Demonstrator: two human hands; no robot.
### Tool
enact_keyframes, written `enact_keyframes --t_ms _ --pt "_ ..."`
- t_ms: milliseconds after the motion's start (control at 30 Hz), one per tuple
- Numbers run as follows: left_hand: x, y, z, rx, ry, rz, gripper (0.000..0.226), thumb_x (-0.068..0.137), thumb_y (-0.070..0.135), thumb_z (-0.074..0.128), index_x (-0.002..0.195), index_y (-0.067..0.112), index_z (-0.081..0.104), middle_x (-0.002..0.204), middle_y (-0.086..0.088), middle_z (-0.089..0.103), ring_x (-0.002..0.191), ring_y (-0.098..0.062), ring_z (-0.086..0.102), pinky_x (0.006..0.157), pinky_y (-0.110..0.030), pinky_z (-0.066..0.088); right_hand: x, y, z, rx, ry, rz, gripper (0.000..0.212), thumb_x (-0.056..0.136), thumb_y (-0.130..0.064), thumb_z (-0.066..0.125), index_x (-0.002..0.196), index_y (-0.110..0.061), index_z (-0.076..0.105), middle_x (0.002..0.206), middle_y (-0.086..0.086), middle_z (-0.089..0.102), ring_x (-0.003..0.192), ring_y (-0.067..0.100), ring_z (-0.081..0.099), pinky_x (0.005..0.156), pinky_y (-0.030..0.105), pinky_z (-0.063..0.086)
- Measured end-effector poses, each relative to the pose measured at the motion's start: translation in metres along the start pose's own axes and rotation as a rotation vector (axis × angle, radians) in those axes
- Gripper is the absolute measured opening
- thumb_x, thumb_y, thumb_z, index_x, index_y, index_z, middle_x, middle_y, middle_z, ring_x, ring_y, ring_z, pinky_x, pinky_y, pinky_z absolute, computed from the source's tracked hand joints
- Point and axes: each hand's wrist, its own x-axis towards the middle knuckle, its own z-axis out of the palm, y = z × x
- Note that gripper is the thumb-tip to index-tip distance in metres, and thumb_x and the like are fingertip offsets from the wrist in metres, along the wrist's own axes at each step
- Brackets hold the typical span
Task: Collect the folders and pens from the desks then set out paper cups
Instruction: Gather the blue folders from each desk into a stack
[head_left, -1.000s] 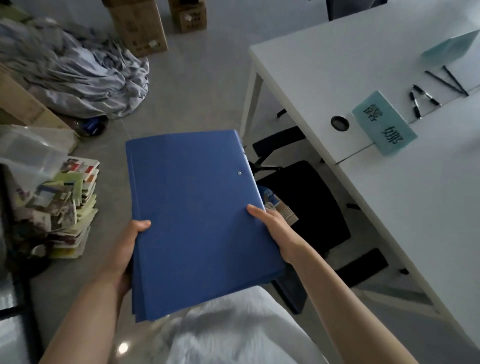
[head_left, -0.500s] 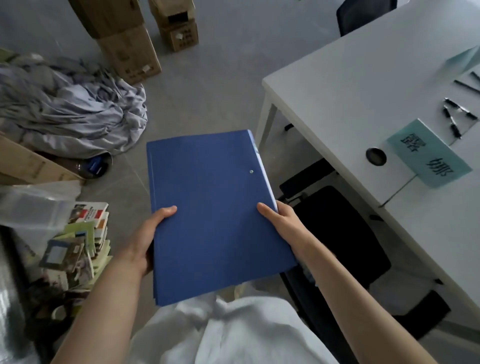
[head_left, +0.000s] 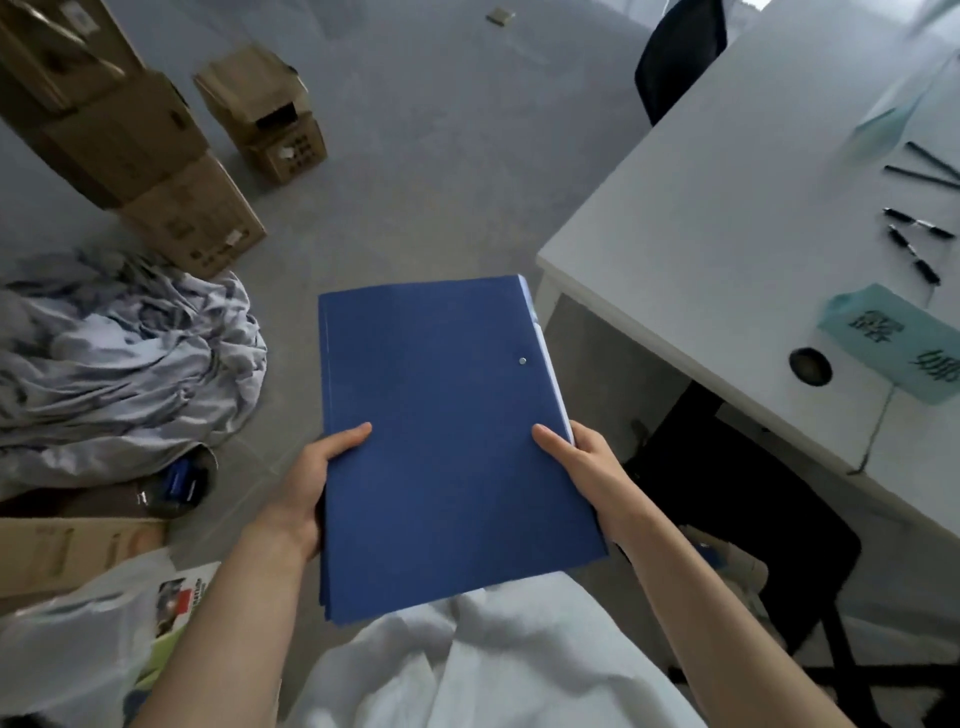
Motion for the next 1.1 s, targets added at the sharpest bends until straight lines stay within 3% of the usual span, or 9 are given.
enact_keyframes --t_ms 200,267,467,633,900,1100 --pt "0.062 0.078 0.028 0.068 -0.072 -0.016 0.028 0.088 0.028 0.062 0.106 0.009 0.071 0.098 -0.012 0.076 0.076 -0.027 0.073 0.070 -0.037 0.056 0.060 -0.052 0.002 0.050 0.077 -0.017 0.030 0.090 -0.033 0.064 0.110 -0.011 0.062 0.100 0.005 0.075 0.085 0.023 0.073 0.067 0.032 0.057" --pt "0.085 0.107 0.044 0.081 -0.087 -0.014 0.028 0.087 0.028 0.062 0.106 0.009 0.071 0.095 -0.011 0.076 0.075 -0.026 0.074 0.065 -0.035 0.056 0.089 -0.074 -0.003 0.052 0.089 -0.020 0.032 0.090 -0.035 0.064 0.111 -0.011 0.062 0.101 0.005 0.074 0.087 0.024 0.073 0.067 0.032 0.056" --pt "0.147 0.198 0.104 0.139 -0.109 0.011 0.029 0.086 0.027 0.062 0.108 0.009 0.071 0.101 -0.013 0.075 0.078 -0.028 0.074 0.075 -0.040 0.055 0.169 -0.154 -0.029 0.081 0.105 -0.033 0.031 0.089 -0.037 0.063 0.110 -0.013 0.063 0.102 0.003 0.074 0.089 0.022 0.072 0.074 0.035 0.057" --pt "0.191 0.254 0.152 0.173 -0.157 0.013 0.030 0.087 0.027 0.061 0.110 0.010 0.070 0.101 -0.012 0.075 0.079 -0.028 0.073 0.072 -0.039 0.055 0.217 -0.204 -0.053 0.123 0.149 -0.067 0.030 0.090 -0.035 0.063 0.111 -0.014 0.061 0.104 0.004 0.073 0.088 0.021 0.072 0.072 0.034 0.056" --pt "0.268 0.328 0.239 0.358 -0.288 -0.068 0.033 0.086 0.028 0.061 0.111 0.009 0.069 0.106 -0.014 0.074 0.083 -0.031 0.073 0.080 -0.044 0.055 0.271 -0.244 -0.092 0.240 0.350 -0.058 0.030 0.091 -0.033 0.062 0.113 -0.013 0.061 0.105 0.006 0.073 0.090 0.024 0.072 0.073 0.036 0.057" --pt "0.333 0.391 0.324 0.539 -0.460 -0.114 0.034 0.089 0.027 0.060 0.117 0.010 0.066 0.101 -0.011 0.075 0.078 -0.028 0.073 0.064 -0.037 0.059 0.311 -0.283 -0.117 0.345 0.537 -0.043 0.032 0.091 -0.037 0.062 0.113 -0.013 0.059 0.105 0.005 0.072 0.088 0.024 0.072 0.072 0.039 0.059"
